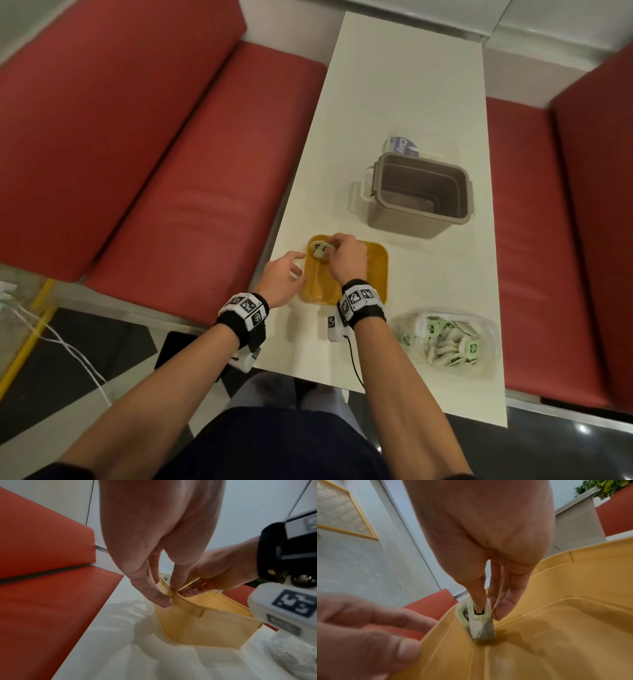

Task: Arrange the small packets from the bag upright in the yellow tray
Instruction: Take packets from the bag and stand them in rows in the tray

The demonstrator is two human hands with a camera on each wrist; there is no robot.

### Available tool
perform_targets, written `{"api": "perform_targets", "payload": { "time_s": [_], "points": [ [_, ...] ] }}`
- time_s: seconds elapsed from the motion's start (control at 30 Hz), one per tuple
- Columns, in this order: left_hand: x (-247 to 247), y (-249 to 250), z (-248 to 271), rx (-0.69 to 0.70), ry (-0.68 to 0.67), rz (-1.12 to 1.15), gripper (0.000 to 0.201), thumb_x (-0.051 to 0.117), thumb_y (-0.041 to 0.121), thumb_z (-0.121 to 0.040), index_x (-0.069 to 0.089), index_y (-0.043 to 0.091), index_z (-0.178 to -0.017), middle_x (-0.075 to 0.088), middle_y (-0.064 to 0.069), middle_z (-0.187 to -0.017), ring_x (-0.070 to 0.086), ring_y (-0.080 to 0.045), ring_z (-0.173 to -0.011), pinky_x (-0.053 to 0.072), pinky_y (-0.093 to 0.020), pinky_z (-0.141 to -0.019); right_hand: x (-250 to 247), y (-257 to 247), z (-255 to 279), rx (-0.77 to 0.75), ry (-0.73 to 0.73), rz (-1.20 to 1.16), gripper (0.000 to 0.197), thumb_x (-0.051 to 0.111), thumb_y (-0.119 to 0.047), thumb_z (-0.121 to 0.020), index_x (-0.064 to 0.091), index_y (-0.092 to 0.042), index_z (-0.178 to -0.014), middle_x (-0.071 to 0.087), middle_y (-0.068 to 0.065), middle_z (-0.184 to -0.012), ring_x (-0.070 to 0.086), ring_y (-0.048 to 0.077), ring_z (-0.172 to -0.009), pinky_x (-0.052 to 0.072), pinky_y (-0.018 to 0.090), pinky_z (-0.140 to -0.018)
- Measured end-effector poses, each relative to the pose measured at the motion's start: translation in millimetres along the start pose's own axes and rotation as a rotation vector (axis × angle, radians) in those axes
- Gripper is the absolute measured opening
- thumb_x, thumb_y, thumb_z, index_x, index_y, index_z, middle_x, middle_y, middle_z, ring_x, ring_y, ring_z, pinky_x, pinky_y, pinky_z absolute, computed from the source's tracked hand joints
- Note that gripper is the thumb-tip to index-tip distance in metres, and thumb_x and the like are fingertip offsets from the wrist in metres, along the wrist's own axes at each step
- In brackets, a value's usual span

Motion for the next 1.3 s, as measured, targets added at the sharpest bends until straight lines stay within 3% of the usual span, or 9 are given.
{"api": "perform_targets", "payload": {
  "time_s": [0.2, 0.37, 0.6, 0.7, 0.77, 0.87, 0.97, 1.07, 1.3],
  "points": [
    [2.7, -2.3, 0.1, 0.001, -0.014, 0.025, 0.046, 0.071, 0.020, -0.101, 0.060, 0.021, -0.146, 0.074, 0.002, -0.104, 0.075, -0.015, -0.086, 0.064, -0.037, -0.084, -3.5, 12.7, 13.4, -0.003, 0.129, 0.042, 0.015, 0.063, -0.008, -0.103, 0.058, -0.022, -0.108, 0.070, 0.006, -0.090, 0.068, 0.027, -0.078, 0.061, 0.043, -0.069],
    [2.7, -4.2, 0.9, 0.003, -0.027, 0.033, 0.044, 0.071, 0.020, -0.101, 0.062, 0.018, -0.144, 0.075, 0.002, -0.101, 0.076, -0.017, -0.088, 0.064, -0.041, -0.089, -7.5, 7.5, 21.1, -0.056, 0.109, 0.115, 0.016, 0.067, -0.016, -0.103, 0.061, -0.028, -0.094, 0.072, -0.001, -0.086, 0.068, 0.023, -0.074, 0.060, 0.039, -0.066],
    [6.2, -8.5, 0.9, 0.013, -0.038, 0.023, 0.044, 0.071, 0.026, -0.101, 0.063, 0.018, -0.143, 0.078, 0.001, -0.099, 0.076, -0.016, -0.088, 0.063, -0.041, -0.090, -1.2, 1.2, 21.8, -0.069, 0.070, 0.038, 0.019, 0.058, -0.002, -0.102, 0.063, -0.020, -0.102, 0.070, 0.001, -0.088, 0.065, 0.021, -0.075, 0.051, 0.032, -0.059],
    [6.8, -9.1, 0.4, 0.007, -0.038, 0.042, 0.043, 0.071, 0.028, -0.101, 0.063, 0.018, -0.142, 0.078, 0.001, -0.099, 0.077, -0.018, -0.088, 0.063, -0.045, -0.092, -1.7, 13.7, 27.5, -0.008, 0.135, -0.004, 0.019, 0.062, 0.000, -0.101, 0.062, -0.018, -0.107, 0.068, 0.001, -0.094, 0.065, 0.022, -0.082, 0.050, 0.032, -0.067],
    [7.1, -9.5, 0.5, -0.001, -0.042, 0.055, 0.042, 0.071, 0.028, -0.101, 0.064, 0.018, -0.142, 0.078, 0.000, -0.101, 0.077, -0.018, -0.087, 0.063, -0.045, -0.091, -0.1, 22.9, 29.3, 0.083, 0.150, -0.025, 0.013, 0.071, -0.011, -0.101, 0.063, -0.018, -0.109, 0.071, 0.004, -0.102, 0.066, 0.023, -0.088, 0.049, 0.032, -0.073],
    [7.2, -9.0, 0.3, 0.008, -0.047, 0.055, 0.042, 0.072, 0.028, -0.101, 0.064, 0.018, -0.141, 0.078, -0.001, -0.101, 0.077, -0.018, -0.087, 0.064, -0.046, -0.090, 4.5, 23.8, 29.5, 0.172, 0.069, 0.037, 0.032, 0.081, -0.034, -0.097, 0.070, -0.015, -0.120, 0.074, 0.009, -0.111, 0.066, 0.025, -0.093, 0.049, 0.033, -0.076],
    [6.5, -7.9, 0.7, 0.015, -0.060, 0.040, 0.041, 0.071, 0.026, -0.102, 0.064, 0.018, -0.141, 0.078, -0.003, -0.102, 0.078, -0.019, -0.086, 0.065, -0.045, -0.088, 9.7, 16.1, 24.7, 0.182, 0.032, 0.168, 0.036, 0.082, -0.044, -0.095, 0.074, -0.015, -0.115, 0.073, 0.011, -0.110, 0.069, 0.033, -0.106, 0.057, 0.039, -0.082],
    [6.1, -7.3, 1.0, 0.015, -0.068, 0.035, 0.041, 0.071, 0.024, -0.101, 0.065, 0.019, -0.141, 0.078, -0.002, -0.101, 0.078, -0.018, -0.086, 0.065, -0.045, -0.088, 15.4, 6.4, 21.0, 0.194, 0.046, 0.221, 0.033, 0.080, -0.044, -0.095, 0.070, -0.014, -0.104, 0.073, 0.013, -0.106, 0.068, 0.036, -0.107, 0.061, 0.047, -0.086],
    [5.7, -5.3, 3.0, 0.022, -0.067, -0.003, 0.040, 0.070, 0.023, -0.102, 0.065, 0.018, -0.141, 0.079, -0.001, -0.099, 0.078, -0.018, -0.088, 0.063, -0.045, -0.093, 20.3, -2.7, 19.2, 0.197, 0.058, 0.251, 0.027, 0.071, -0.036, -0.104, 0.069, -0.010, -0.110, 0.072, 0.015, -0.114, 0.068, 0.036, -0.109, 0.057, 0.045, -0.088]
  ]
}}
Point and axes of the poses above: each hand's wrist, its own z-axis away from the middle knuckle, its own x-axis out of the palm, y = z × x, the point moved 2 cm from there along -z, towards the middle knuckle
